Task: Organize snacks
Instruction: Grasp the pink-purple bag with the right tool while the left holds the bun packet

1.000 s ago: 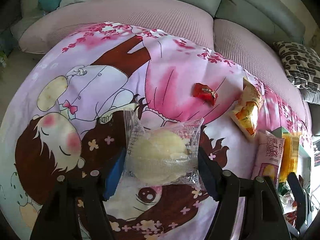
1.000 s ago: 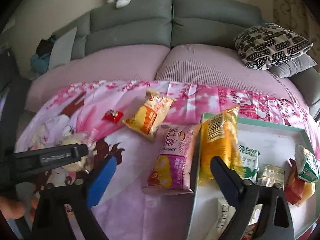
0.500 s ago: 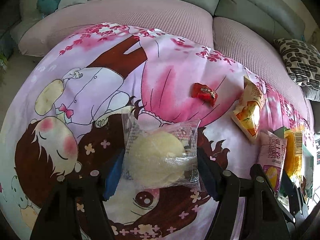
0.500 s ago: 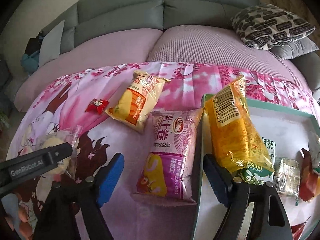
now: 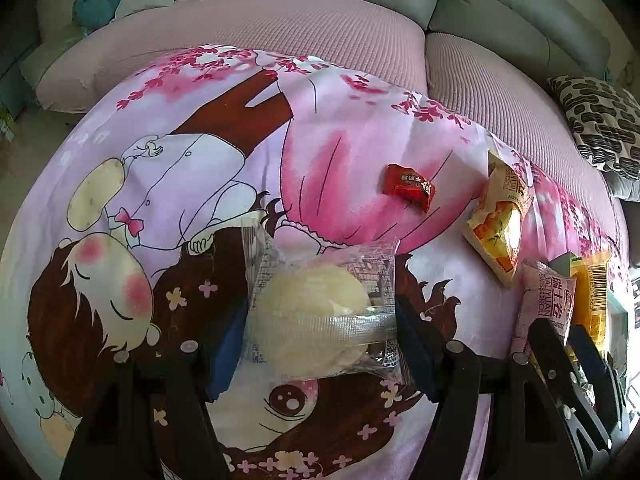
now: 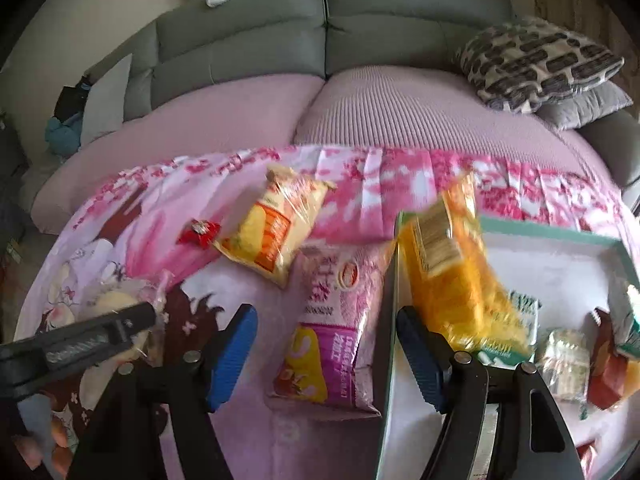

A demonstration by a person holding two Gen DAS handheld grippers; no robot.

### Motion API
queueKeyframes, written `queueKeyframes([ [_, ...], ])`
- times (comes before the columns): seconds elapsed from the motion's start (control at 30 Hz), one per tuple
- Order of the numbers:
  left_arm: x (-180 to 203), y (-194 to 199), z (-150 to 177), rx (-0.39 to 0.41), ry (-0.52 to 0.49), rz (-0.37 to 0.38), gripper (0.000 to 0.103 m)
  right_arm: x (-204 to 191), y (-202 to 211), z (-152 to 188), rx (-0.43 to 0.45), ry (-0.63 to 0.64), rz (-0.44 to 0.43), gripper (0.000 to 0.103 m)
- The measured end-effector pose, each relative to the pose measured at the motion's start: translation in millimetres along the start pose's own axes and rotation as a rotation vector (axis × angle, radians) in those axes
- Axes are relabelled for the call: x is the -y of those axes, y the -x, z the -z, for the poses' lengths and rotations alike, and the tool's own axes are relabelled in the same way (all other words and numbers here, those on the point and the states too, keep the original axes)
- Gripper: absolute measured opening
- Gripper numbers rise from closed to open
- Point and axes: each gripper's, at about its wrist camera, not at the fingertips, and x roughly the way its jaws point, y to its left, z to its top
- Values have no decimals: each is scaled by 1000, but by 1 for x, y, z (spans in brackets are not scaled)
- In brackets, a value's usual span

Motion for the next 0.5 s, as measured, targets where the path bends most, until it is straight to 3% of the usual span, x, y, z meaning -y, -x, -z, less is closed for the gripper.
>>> queueKeyframes([
  [0.33,-4,0,0,-5,18,25,72,-14,-1,3,-10,41,-37,75],
  [0.5,-3,0,-1,-7,23,30,72,-1,-8,5,-38,-37,-110,74],
])
